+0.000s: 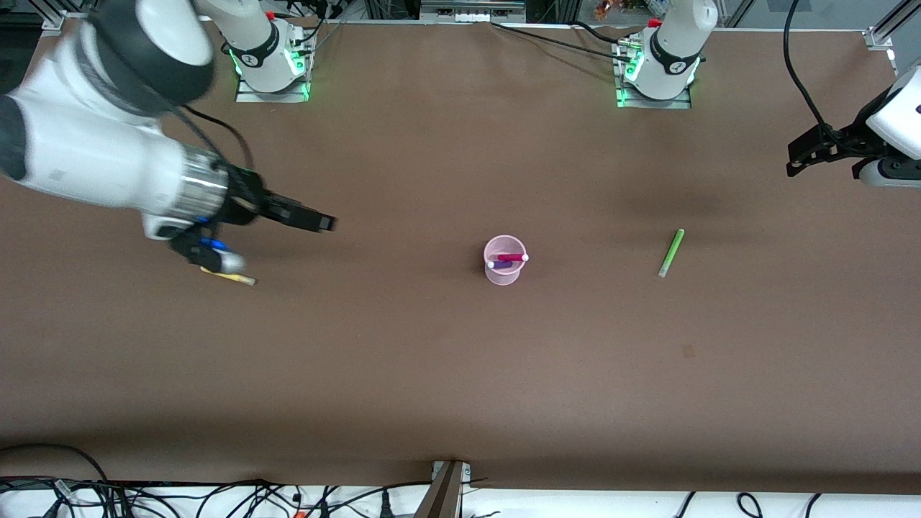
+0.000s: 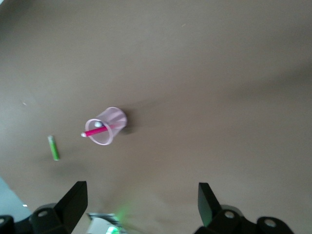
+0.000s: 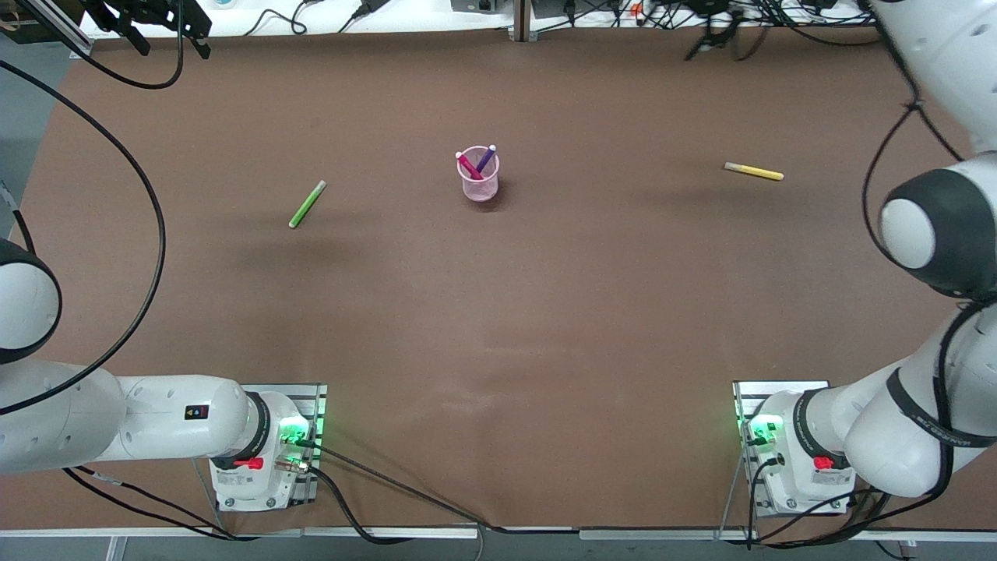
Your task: Organize pens into pink holder with both arms
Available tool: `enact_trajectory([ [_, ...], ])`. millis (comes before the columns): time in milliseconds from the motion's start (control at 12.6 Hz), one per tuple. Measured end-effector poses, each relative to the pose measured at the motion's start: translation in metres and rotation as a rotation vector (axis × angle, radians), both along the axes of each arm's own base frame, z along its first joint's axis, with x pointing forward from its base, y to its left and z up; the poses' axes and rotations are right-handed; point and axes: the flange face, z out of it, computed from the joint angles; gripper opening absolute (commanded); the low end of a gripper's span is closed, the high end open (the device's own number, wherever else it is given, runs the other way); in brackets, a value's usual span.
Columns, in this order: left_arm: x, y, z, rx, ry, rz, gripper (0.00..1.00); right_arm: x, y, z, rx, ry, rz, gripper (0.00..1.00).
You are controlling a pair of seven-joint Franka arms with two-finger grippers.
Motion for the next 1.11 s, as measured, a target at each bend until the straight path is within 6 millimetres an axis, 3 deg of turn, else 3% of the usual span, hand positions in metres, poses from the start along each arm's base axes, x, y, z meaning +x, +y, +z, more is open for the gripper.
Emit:
enact_trajectory([
  [239, 0.0, 0.0, 0.0, 0.0, 0.002, 0.0, 1.0, -0.035, -0.05, 0.026, -0.116, -0.086, 0.163, 1.0],
  [557, 0.0, 0.0, 0.0, -0.001, 0.004, 0.0, 1.0, -0.066, -0.076, 0.058, -0.262, -0.196, 0.378, 1.0],
  [1114, -0.001, 0.0, 0.0, -0.001, 0.008, 0.0, 1.0, -0.054, -0.114, 0.055, -0.294, -0.242, 0.497, 1.0],
])
